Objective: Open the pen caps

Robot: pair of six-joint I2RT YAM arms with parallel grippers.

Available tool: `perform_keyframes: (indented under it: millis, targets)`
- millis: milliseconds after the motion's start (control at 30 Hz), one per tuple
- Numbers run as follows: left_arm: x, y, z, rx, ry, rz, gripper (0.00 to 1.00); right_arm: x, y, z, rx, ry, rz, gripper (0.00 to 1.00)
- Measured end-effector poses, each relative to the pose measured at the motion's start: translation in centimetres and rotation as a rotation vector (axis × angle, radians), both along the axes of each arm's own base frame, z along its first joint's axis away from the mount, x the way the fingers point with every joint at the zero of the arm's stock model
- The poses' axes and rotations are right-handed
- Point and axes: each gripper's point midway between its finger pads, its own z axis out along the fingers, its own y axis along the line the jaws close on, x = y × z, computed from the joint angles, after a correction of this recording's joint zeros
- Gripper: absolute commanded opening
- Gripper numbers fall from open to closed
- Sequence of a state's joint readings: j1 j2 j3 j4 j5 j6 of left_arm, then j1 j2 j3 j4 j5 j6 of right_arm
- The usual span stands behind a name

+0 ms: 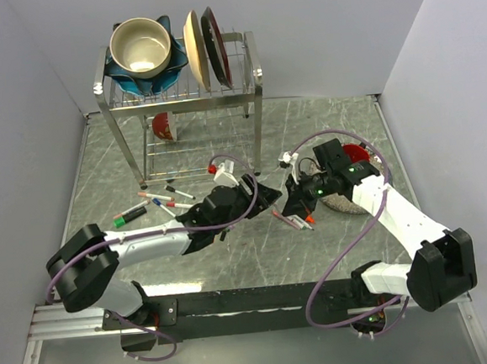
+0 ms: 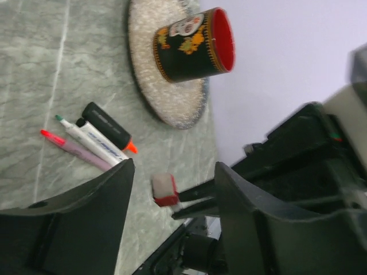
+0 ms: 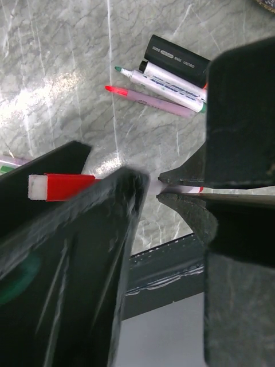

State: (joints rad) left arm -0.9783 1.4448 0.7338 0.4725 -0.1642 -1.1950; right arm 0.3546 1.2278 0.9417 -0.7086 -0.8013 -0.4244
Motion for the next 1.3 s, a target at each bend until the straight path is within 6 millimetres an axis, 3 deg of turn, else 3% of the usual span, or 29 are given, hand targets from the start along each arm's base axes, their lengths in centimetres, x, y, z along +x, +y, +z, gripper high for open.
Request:
perform_keyframes:
  millis: [233,433,633,667,800,900,933,1000,1067,1167,1233,1267,1300]
  targets:
    - [0.8,0.1,-2.7,0.065,0.067,0.065,0.53,0.3,0.0,0.0,-0.004,-0.011,-0.010,0.00]
    - [1.0,0.3,-2.5,0.046,0.078,0.103,0.41,0.6,0.0,-0.2,-0.008,-0.015,-0.012,0.00]
    - [1.1,0.2,-2.1,0.022,0.075,0.106,0.20,0.6,0.2,-0.6,-0.021,-0.010,-0.006,0.00]
    - [1.1,0.2,-2.1,0.017,0.074,0.106,0.09,0.6,0.3,-0.7,-0.023,-0.008,-0.006,0.00]
    - [0.9,0.3,-1.7,-0.009,0.065,0.104,0.01,0.5,0.5,-1.0,-0.022,-0.004,0.002,0.00]
    - [0.7,0.4,-1.7,-0.013,0.059,0.098,0.01,0.4,0.7,-1.0,-0.020,-0.002,0.009,0.29]
    - [0.7,0.4,-1.7,-0.015,0.055,0.094,0.01,0.4,0.7,-1.0,-0.019,0.000,0.008,0.45]
    - [0.6,0.2,-1.5,-0.022,0.047,0.083,0.01,0.3,0.7,-1.1,-0.019,0.009,0.004,0.57]
    - [0.4,0.0,-1.1,-0.037,0.039,0.065,0.01,0.3,0.7,-1.1,-0.021,0.009,0.000,0.59]
    - [0.1,-0.5,-0.4,-0.071,0.026,0.034,0.01,0.4,0.8,-1.1,-0.018,0.011,-0.003,0.58]
    - [-0.1,-0.9,-0.1,-0.087,0.021,0.016,0.01,0.4,0.9,-1.2,-0.017,0.017,-0.005,0.50]
    - [-0.1,-1.0,0.1,-0.094,0.019,0.010,0.01,0.5,0.9,-1.3,-0.017,0.020,-0.005,0.36]
    - [-0.2,-1.1,0.2,-0.098,0.016,0.006,0.01,0.5,1.0,-1.3,-0.016,0.022,-0.003,0.00]
